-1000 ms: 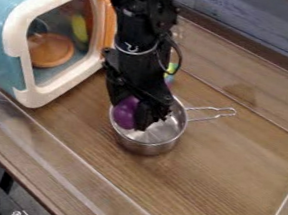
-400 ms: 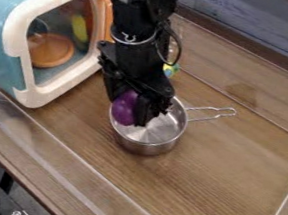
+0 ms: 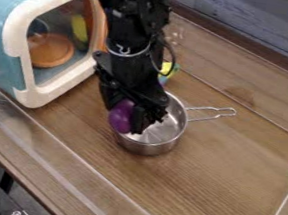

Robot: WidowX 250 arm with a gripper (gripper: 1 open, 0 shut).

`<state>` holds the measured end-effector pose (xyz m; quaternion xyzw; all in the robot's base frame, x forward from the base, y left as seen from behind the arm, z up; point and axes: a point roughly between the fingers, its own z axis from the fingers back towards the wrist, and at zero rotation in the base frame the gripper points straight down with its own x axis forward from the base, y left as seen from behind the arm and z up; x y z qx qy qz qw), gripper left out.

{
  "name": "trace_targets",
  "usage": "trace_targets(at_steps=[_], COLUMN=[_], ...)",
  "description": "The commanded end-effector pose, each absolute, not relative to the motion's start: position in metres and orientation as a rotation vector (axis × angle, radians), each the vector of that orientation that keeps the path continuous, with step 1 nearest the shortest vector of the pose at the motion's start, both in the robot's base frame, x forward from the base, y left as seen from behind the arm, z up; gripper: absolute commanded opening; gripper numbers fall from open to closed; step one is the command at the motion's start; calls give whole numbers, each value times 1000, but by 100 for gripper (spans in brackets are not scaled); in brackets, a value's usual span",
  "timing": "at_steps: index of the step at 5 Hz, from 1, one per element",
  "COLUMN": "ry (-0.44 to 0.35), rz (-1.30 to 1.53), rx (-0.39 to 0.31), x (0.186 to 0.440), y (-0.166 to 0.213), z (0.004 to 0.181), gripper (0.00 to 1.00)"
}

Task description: Put the eggplant in the silver pot

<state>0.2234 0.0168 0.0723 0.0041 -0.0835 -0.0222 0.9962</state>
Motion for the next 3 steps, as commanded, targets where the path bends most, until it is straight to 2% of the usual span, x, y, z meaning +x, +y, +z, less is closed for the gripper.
trace_targets(at_steps=[1, 3], ry=[-184, -172], rz=[9, 118], rx=[8, 1], x=[226, 230], y=[22, 14], z=[69, 56], gripper=[0, 0])
